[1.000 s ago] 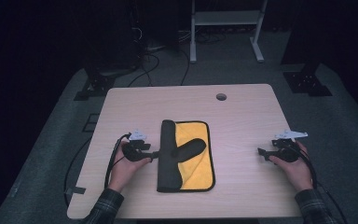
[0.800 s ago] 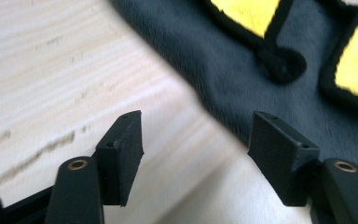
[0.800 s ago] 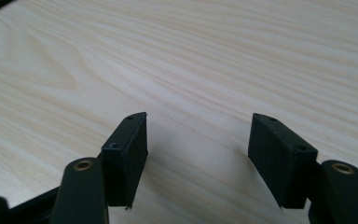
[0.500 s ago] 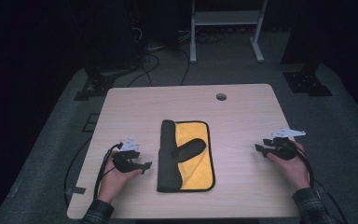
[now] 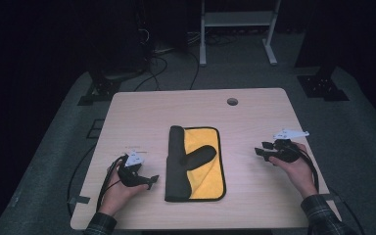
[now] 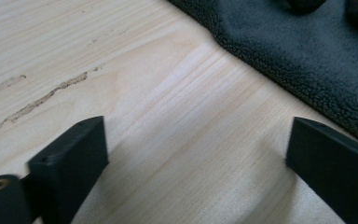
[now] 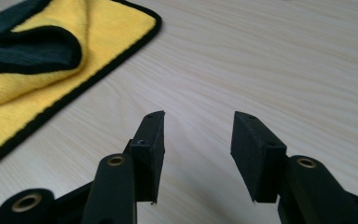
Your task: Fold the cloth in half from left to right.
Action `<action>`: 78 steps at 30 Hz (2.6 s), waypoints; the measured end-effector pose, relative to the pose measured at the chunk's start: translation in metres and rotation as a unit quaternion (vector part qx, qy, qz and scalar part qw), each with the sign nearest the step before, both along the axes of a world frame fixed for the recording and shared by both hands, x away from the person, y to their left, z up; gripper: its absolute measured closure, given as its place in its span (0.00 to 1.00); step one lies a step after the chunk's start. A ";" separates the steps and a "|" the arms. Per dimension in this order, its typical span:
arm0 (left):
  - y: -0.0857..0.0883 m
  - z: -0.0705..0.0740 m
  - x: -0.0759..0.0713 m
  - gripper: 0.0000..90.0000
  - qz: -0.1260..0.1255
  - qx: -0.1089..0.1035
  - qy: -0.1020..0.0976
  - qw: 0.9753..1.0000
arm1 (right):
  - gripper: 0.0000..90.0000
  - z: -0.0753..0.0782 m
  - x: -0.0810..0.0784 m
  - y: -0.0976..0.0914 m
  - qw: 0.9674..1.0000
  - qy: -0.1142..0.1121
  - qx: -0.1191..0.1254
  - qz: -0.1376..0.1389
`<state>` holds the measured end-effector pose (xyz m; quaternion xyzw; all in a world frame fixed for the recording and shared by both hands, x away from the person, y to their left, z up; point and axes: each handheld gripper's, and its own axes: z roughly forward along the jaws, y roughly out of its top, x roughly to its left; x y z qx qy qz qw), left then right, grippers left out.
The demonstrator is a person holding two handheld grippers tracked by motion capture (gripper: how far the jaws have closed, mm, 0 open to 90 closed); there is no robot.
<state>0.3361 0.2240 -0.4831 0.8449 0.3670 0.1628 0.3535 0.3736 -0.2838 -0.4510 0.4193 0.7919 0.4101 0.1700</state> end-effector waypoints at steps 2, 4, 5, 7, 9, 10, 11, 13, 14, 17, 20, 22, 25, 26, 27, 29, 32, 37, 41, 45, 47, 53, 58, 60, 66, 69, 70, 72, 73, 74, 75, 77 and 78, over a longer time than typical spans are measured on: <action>0.000 0.000 0.000 0.01 -0.003 0.002 0.001 1.000 | 0.59 0.003 0.002 0.006 1.000 -0.002 0.004 0.010; -0.001 0.000 0.001 0.00 -0.004 0.002 0.002 1.000 | 0.59 0.004 0.004 0.012 1.000 -0.003 0.003 0.019; -0.001 0.000 0.001 0.00 -0.004 0.002 0.002 1.000 | 0.60 0.006 0.005 0.018 1.000 -0.006 0.007 0.029; -0.001 0.000 0.001 0.00 -0.005 0.002 0.002 1.000 | 0.60 0.006 0.006 0.020 0.999 -0.003 0.013 0.031; -0.001 0.000 0.001 0.00 -0.005 0.002 0.002 1.000 | 0.59 0.009 0.008 0.028 0.999 -0.001 0.015 0.041; -0.001 0.000 0.001 0.00 -0.004 0.002 0.002 1.000 | 0.59 0.009 0.008 0.028 0.999 -0.001 0.015 0.041; -0.001 0.000 0.001 0.00 -0.005 0.002 0.002 1.000 | 0.59 0.011 0.009 0.030 0.999 -0.001 0.018 0.044; -0.001 0.000 0.001 0.00 -0.005 0.002 0.002 1.000 | 0.59 0.015 0.011 0.036 0.999 -0.005 0.019 0.051; -0.001 0.000 0.001 0.00 -0.005 0.002 0.002 1.000 | 0.59 0.016 0.012 0.038 0.998 -0.009 0.024 0.053; -0.001 0.000 0.001 0.00 -0.005 0.002 0.002 1.000 | 0.59 0.018 0.015 0.047 0.998 -0.006 0.024 0.060; -0.001 0.000 0.001 0.00 -0.005 0.002 0.002 1.000 | 0.59 0.022 0.018 0.056 0.997 -0.009 0.028 0.070; -0.001 -0.001 0.001 0.00 -0.005 0.002 0.002 1.000 | 0.58 0.025 0.019 0.063 0.996 -0.010 0.037 0.077; -0.001 0.000 0.001 0.00 -0.005 0.002 0.002 1.000 | 0.57 0.027 0.022 0.073 0.995 -0.008 0.034 0.092; -0.001 0.000 0.001 0.00 -0.005 0.002 0.002 1.000 | 0.57 0.028 0.023 0.077 0.995 -0.009 0.035 0.096; -0.001 -0.001 0.001 0.00 -0.004 0.000 0.002 1.000 | 0.57 0.030 0.024 0.080 0.994 -0.010 0.033 0.101; -0.001 -0.001 0.001 0.00 -0.004 0.000 0.002 1.000 | 0.57 0.031 0.026 0.087 0.993 -0.011 0.035 0.108; -0.001 -0.001 0.001 0.00 -0.004 0.000 0.002 1.000 | 0.57 0.033 0.029 0.096 0.993 -0.011 0.033 0.117; -0.001 0.000 0.001 0.00 -0.005 0.002 0.002 1.000 | 0.57 0.034 0.033 0.112 0.990 -0.010 0.035 0.135; -0.001 -0.001 0.001 0.00 -0.004 0.002 0.002 1.000 | 0.57 0.033 0.035 0.127 0.987 -0.008 0.031 0.155; -0.001 -0.001 0.001 0.00 -0.004 0.002 0.002 1.000 | 0.57 0.031 0.036 0.143 0.984 -0.007 0.027 0.173; -0.001 -0.001 0.001 0.00 -0.004 0.002 0.002 1.000 | 0.57 0.030 0.035 0.150 0.983 -0.002 0.028 0.180; -0.001 -0.001 0.001 0.00 -0.004 0.002 0.002 1.000 | 0.60 0.025 0.032 0.171 0.978 0.002 0.027 0.206; -0.001 -0.001 0.001 0.00 -0.004 0.002 0.002 1.000 | 0.67 0.020 0.028 0.187 0.973 0.007 0.023 0.230; -0.001 -0.001 0.001 0.00 -0.004 0.002 0.002 1.000 | 0.69 0.018 0.027 0.192 0.971 0.010 0.021 0.238; -0.001 -0.001 0.001 0.00 -0.004 0.001 0.002 1.000 | 0.72 0.011 0.022 0.210 0.966 0.019 0.016 0.257; -0.001 -0.001 0.001 0.00 -0.004 0.000 0.002 1.000 | 0.73 0.006 0.021 0.220 0.963 0.025 0.010 0.267; -0.001 -0.001 0.001 0.00 -0.004 0.000 0.002 1.000 | 0.74 0.004 0.021 0.222 0.963 0.025 0.008 0.268; -0.001 -0.001 0.001 0.00 -0.003 0.000 0.002 1.000 | 0.74 0.003 0.021 0.224 0.963 0.027 0.007 0.268; -0.001 -0.001 0.001 0.00 -0.003 0.000 0.002 1.000 | 0.74 -0.002 0.021 0.228 0.963 0.030 -0.001 0.269; -0.001 -0.001 0.001 0.00 -0.004 0.001 0.002 1.000 | 0.74 -0.002 0.021 0.228 0.963 0.030 -0.001 0.269; -0.001 0.000 0.001 0.00 -0.004 0.002 0.002 1.000 | 0.74 -0.003 0.021 0.230 0.962 0.032 -0.004 0.270; -0.001 -0.001 0.001 0.00 -0.004 0.001 0.002 1.000 | 0.74 -0.007 0.022 0.232 0.962 0.036 -0.008 0.270; -0.001 -0.001 0.001 0.00 -0.004 0.001 0.002 1.000 | 0.74 -0.010 0.021 0.234 0.962 0.039 -0.012 0.271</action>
